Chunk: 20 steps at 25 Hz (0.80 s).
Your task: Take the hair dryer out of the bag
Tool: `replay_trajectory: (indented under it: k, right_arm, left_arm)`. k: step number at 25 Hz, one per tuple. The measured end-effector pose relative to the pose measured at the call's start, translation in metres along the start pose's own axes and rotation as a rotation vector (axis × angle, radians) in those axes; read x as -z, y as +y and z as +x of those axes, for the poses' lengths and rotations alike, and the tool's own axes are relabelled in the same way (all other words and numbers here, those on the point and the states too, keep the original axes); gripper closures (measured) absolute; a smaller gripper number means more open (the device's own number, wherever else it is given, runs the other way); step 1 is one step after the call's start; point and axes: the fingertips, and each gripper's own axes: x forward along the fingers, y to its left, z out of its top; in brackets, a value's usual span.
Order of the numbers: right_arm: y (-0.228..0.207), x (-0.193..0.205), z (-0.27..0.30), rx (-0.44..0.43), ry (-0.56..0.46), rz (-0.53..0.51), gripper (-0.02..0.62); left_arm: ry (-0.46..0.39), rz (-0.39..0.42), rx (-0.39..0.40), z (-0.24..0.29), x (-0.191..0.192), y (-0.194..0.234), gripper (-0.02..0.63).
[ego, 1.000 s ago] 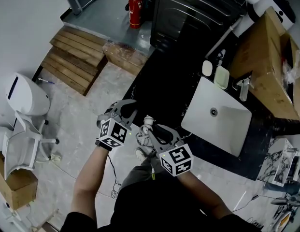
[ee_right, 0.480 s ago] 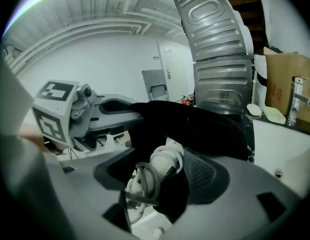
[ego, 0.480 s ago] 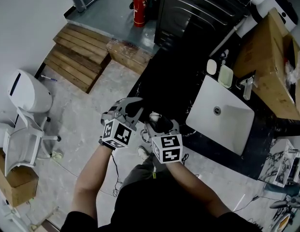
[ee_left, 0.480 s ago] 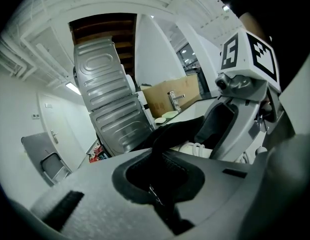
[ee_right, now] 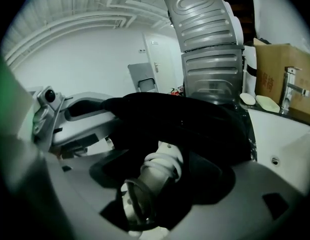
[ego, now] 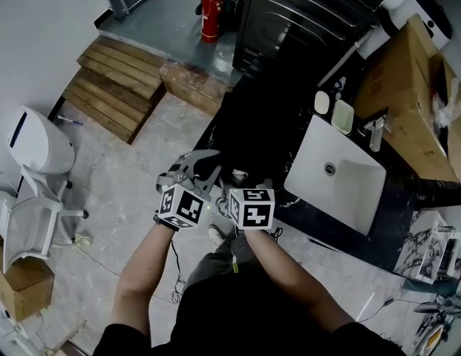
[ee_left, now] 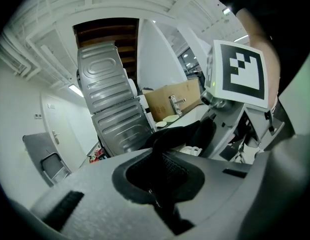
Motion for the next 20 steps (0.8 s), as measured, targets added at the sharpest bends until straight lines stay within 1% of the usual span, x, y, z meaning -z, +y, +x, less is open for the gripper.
replay_trajectory:
  k: [3,7,12,17,18,20]
  right_arm:
    - [-0.002,0.001,0.007,0.006,0.029,0.025,0.261]
    - [-0.002,0.003,0.012,-0.008,0.057,0.048,0.261]
    - [0.001,0.005,0.021,-0.018,0.071,0.093,0.261]
    - [0.002,0.001,0.025,-0.039,0.082,0.076,0.261]
    - [0.001,0.0,0.025,-0.05,0.089,0.086,0.265]
    - [-0.001,-0.002,0.025,-0.08,0.097,0.125,0.314]
  left_arm:
    - [-0.016,-0.011,-0.007,0.001,-0.002,0.0,0.577]
    - [-0.029,-0.023,-0.017,0.001,-0.002,0.001,0.577]
    - [-0.044,-0.034,-0.025,-0.005,0.001,0.0,0.577]
    - [-0.058,-0.057,-0.045,-0.009,0.004,0.003,0.577]
    - [-0.056,-0.064,-0.05,-0.009,0.006,0.004,0.577]
    - [-0.047,-0.071,-0.056,-0.008,0.009,0.005,0.577]
